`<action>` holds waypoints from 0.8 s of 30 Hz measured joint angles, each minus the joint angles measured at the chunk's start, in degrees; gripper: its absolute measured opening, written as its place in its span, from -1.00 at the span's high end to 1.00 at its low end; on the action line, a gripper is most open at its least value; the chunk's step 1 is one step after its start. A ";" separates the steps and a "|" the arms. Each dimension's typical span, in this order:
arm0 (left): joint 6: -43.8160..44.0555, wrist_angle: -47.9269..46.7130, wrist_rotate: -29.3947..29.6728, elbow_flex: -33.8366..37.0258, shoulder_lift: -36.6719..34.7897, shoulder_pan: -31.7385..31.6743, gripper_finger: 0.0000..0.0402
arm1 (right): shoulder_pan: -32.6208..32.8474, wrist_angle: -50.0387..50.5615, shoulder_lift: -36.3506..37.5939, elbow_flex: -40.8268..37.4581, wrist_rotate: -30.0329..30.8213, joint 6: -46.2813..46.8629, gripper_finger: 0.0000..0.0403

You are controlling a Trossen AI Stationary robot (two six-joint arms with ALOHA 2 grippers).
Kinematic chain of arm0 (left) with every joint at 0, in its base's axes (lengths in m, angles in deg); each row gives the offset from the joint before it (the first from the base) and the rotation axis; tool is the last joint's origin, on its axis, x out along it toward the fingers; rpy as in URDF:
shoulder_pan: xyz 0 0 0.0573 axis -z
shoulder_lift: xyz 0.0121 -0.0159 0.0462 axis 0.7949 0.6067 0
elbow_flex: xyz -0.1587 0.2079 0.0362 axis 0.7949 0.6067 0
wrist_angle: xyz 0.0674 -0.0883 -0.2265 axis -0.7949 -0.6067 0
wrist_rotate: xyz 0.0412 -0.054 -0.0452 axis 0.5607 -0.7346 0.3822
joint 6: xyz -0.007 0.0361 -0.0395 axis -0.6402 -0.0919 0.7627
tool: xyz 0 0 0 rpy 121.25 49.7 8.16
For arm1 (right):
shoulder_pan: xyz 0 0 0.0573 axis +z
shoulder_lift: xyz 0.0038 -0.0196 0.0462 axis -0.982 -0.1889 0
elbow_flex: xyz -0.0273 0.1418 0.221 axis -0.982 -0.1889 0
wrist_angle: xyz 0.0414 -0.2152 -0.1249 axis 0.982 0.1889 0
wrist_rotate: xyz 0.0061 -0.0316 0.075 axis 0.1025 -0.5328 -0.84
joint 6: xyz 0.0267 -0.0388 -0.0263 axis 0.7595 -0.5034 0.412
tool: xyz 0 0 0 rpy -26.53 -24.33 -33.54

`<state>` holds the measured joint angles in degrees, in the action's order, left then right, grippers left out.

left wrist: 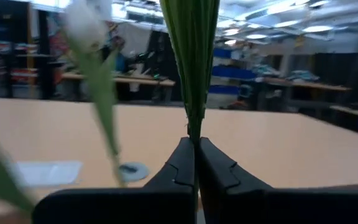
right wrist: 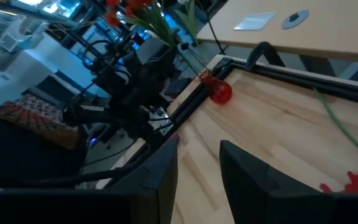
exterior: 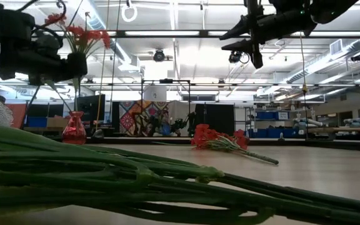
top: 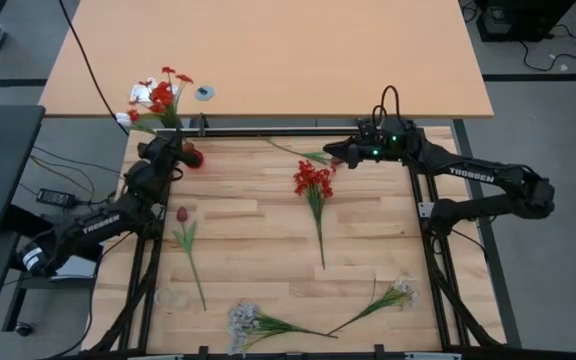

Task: Sort flowers into vase by color
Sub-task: Put the bottom red flowers into the red vase

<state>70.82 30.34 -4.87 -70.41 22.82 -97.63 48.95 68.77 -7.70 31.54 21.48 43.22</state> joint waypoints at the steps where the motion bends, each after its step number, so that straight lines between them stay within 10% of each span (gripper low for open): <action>1: -0.09 -0.24 1.10 0.14 0.01 -0.40 0.98 | -0.69 -0.09 0.00 0.00 -1.25 0.24 0.37; 24: 4.32 -3.97 1.91 0.20 3.00 -4.09 0.93 | -5.01 -0.27 0.00 0.00 -11.18 -2.16 0.37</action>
<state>75.13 26.37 -2.96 -70.21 25.83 -101.73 43.93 68.50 -7.70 31.55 10.30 41.05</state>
